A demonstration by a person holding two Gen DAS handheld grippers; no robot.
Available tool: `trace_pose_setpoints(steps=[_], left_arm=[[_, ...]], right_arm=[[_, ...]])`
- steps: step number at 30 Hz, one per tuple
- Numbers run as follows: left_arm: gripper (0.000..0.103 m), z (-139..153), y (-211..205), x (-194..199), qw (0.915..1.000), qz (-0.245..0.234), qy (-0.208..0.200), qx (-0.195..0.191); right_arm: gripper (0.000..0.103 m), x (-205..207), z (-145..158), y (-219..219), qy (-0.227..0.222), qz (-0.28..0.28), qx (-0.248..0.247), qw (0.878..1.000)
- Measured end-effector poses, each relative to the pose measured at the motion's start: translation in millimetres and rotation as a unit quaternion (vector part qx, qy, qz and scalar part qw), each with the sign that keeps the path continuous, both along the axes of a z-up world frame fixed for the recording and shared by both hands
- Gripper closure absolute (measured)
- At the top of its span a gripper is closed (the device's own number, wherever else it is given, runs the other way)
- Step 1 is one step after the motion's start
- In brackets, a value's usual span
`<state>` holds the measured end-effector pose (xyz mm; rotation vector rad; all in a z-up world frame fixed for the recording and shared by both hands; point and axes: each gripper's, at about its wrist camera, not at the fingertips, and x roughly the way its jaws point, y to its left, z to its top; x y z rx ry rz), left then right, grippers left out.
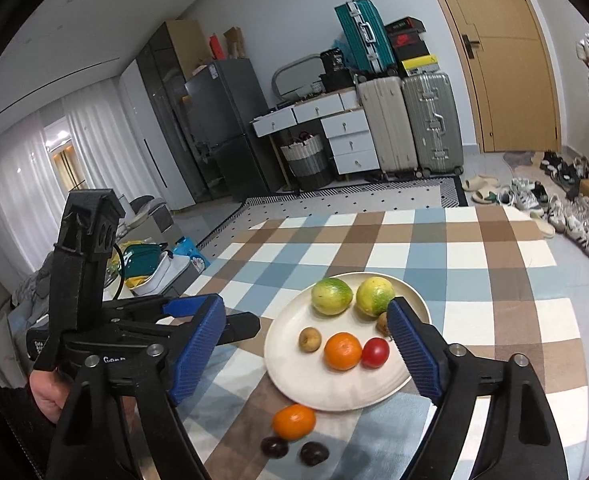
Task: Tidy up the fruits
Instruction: 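Raise both tools from the plate back toward the fruit row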
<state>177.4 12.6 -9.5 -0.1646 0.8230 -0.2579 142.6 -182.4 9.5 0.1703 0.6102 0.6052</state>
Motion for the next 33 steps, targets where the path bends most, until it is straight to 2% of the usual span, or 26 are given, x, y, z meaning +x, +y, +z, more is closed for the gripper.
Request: trace_pose_setpoints(steps=[8, 12, 15, 19, 28, 33], left_arm=[[0.017, 18, -3, -40, 0.9995, 0.014, -0.017, 0.021], [0.016, 25, -2, -60, 0.9993, 0.020, -0.028, 0.017], [0.013, 29, -2, -75, 0.9990, 0.022, -0.036, 0.015], [0.003, 32, -1, -101, 0.9983, 0.027, -0.050, 0.012], [0.001, 22, 4, -142, 0.9974, 0.045, -0.055, 0.010], [0.001, 6, 7, -158, 0.9972, 0.054, -0.049, 0.018]], right_arm=[[0.011, -36, 15, -4, -0.021, -0.002, -0.004, 1.000], [0.009, -56, 21, -5, -0.032, -0.002, -0.004, 0.999], [0.007, -70, 24, -6, -0.039, -0.003, -0.006, 0.999], [0.007, -86, 27, -7, -0.046, -0.004, -0.007, 0.999], [0.005, -123, 28, -6, -0.064, -0.008, -0.014, 0.998], [0.005, -137, 14, -3, -0.057, -0.008, -0.026, 0.998]])
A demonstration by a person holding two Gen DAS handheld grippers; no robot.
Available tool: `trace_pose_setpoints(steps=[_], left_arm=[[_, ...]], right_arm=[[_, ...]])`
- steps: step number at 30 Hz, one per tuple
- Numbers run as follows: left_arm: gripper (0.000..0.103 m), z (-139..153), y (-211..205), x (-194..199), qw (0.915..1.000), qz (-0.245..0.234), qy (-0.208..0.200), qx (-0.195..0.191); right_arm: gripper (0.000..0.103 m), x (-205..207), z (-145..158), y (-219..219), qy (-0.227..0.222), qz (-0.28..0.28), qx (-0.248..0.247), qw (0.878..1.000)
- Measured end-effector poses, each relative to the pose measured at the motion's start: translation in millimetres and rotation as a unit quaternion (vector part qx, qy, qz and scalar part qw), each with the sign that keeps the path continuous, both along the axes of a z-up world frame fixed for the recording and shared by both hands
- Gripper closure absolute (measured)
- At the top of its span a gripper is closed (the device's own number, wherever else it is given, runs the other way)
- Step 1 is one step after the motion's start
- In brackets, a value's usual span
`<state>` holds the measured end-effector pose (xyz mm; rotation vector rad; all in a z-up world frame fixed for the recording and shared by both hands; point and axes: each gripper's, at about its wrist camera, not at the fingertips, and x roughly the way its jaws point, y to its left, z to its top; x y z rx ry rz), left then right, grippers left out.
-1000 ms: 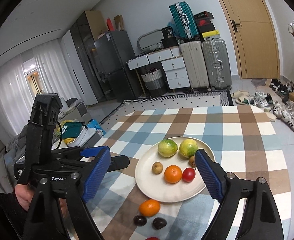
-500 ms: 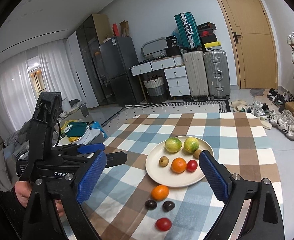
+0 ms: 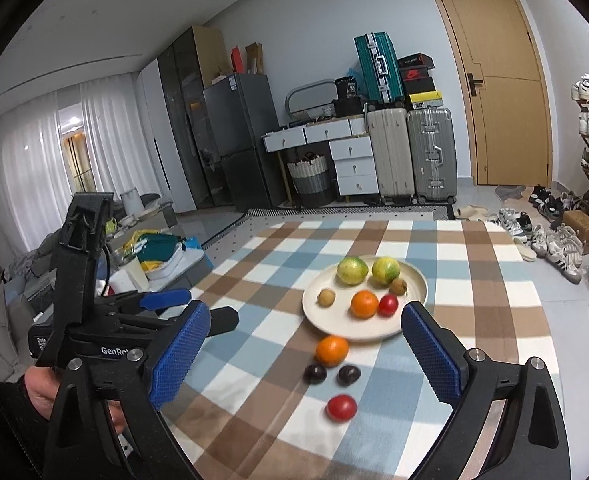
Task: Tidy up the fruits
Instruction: 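Raise both tools from the plate back toward the fruit row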
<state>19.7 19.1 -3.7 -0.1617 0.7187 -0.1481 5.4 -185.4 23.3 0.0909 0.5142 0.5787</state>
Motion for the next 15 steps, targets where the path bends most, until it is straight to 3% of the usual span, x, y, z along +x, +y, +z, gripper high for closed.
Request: trace_pose_setpoints(steps=[15], left_arm=[[0.001, -73, 3, 1, 0.9982, 0.008, 0.059, -0.007]], right_arm=[[0.005, 5, -74, 5, 0.076, -0.017, -0.043, 0.996]])
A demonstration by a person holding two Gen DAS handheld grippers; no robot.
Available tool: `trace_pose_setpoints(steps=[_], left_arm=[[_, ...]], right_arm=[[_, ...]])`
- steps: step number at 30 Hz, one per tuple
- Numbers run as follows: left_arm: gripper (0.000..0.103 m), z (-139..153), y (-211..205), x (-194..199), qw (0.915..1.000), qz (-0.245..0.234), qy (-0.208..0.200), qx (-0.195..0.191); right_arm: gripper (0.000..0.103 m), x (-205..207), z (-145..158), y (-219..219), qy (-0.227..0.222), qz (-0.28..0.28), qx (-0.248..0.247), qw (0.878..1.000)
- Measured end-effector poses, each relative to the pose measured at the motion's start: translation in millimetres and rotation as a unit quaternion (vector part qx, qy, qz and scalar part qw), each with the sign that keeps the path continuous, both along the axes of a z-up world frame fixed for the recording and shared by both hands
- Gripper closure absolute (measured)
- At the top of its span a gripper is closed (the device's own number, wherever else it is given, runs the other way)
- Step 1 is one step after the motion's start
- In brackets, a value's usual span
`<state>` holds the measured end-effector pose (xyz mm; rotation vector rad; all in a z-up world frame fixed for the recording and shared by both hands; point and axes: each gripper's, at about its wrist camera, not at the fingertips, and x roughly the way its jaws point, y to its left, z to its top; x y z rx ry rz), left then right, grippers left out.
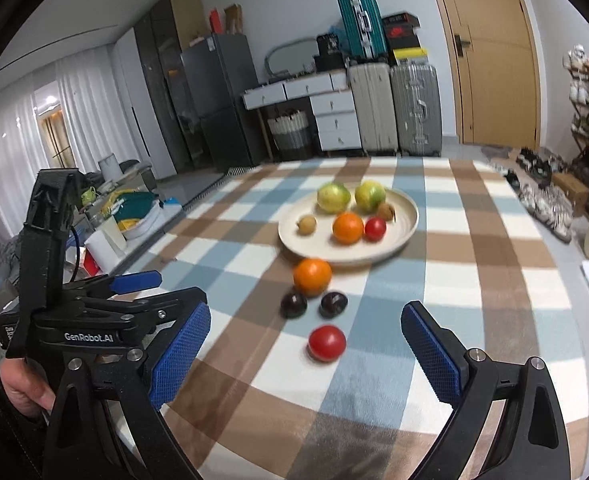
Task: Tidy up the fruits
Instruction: 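Raise both tools from the plate back toward the fruit row, then grasp the red tomato with the right tool and lift it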
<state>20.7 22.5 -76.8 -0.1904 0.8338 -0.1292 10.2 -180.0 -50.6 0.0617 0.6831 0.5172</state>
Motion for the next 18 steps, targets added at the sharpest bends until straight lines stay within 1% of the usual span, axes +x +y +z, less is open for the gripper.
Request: trace_pose_setpoints(steps=[3, 7, 13, 15, 16, 18], left_arm=[[0.001, -12, 1, 5, 0.9999, -0.001, 0.013, 0.000], [0.001, -24, 3, 9, 0.9996, -0.001, 0.026, -0.006], [0.001, -35, 7, 20, 0.9991, 0.002, 0.039, -0.013], [0.001, -37, 8, 23, 0.9990, 0.002, 0.042, -0.015], [0.001, -38, 9, 25, 0.9989, 0.004, 0.043, -0.015], [0.001, -39, 11, 27, 0.9988, 0.008, 0.045, -0.017]], right_arm=[[0.005, 7, -14, 3, 0.018, -0.007, -0.016, 1.000], [0.005, 17, -31, 9, 0.046, -0.004, -0.022, 0.999], [0.005, 28, -47, 14, 0.065, -0.002, -0.035, 0.997], [0.011, 33, -51, 15, 0.074, -0.007, -0.043, 0.996], [0.016, 35, -53, 16, 0.078, -0.005, -0.043, 0.996], [0.017, 40, -57, 17, 0.085, -0.008, -0.051, 0.995]])
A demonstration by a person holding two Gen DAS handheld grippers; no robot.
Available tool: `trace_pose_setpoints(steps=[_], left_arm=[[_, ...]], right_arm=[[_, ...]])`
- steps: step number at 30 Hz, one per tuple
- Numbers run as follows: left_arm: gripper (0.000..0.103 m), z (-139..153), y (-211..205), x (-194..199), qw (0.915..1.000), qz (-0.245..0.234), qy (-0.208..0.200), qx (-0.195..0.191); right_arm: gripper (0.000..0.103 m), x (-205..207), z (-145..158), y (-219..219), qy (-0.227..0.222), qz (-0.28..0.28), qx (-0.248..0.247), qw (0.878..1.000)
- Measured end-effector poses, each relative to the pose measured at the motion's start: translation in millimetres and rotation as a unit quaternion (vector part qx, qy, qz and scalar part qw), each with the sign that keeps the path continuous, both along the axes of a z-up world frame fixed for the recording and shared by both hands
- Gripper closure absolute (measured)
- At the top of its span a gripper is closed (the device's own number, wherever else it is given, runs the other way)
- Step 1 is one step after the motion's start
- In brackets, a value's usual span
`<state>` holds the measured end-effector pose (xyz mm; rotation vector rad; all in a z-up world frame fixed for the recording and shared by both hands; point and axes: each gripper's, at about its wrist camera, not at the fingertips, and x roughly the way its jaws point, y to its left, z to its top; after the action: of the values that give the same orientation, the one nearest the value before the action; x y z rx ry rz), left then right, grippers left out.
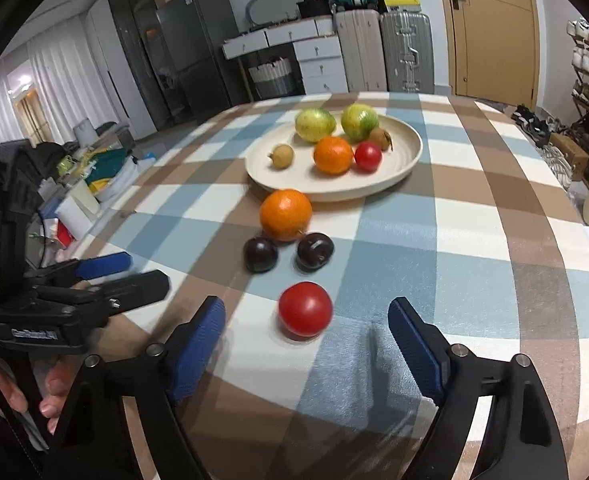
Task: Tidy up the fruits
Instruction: 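Grasp the red tomato with the right tool and lift it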
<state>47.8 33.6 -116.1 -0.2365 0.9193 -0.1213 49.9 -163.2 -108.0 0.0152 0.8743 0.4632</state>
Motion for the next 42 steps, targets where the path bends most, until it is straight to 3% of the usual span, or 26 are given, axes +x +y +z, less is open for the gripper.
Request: trace_pose_setpoints(steps=[18, 21, 24, 25, 36, 42], left_arm=[[0.001, -6, 11, 9, 0.9998, 0.013, 0.015, -0.006], [0.001, -6, 13, 11, 0.9998, 0.016, 0.015, -0.006], [0.001, -6, 14, 14, 0.9997, 0.017, 0.016, -0.007], [0.001, -6, 14, 15, 0.9997, 0.017, 0.016, -0.006], [0.001, -3, 7, 35, 0.9995, -0.006, 0.019, -0.025], [0.001, -1, -5, 50, 0.9989, -0.024, 0.024, -0.031]], right_arm=[[0.043, 13, -11, 5, 0.034, 0.016, 0.002, 0.999], [0.051, 14, -12, 5, 0.037, 0.019, 0.004, 0.999], [0.070, 14, -12, 6, 0.036, 0.022, 0.006, 0.999], [0.072, 14, -11, 3, 0.034, 0.021, 0.016, 0.999], [0.072, 20, 1, -11, 0.032, 0.019, 0.061, 0.997], [0.072, 18, 10, -14, 0.003, 0.020, 0.073, 0.997]])
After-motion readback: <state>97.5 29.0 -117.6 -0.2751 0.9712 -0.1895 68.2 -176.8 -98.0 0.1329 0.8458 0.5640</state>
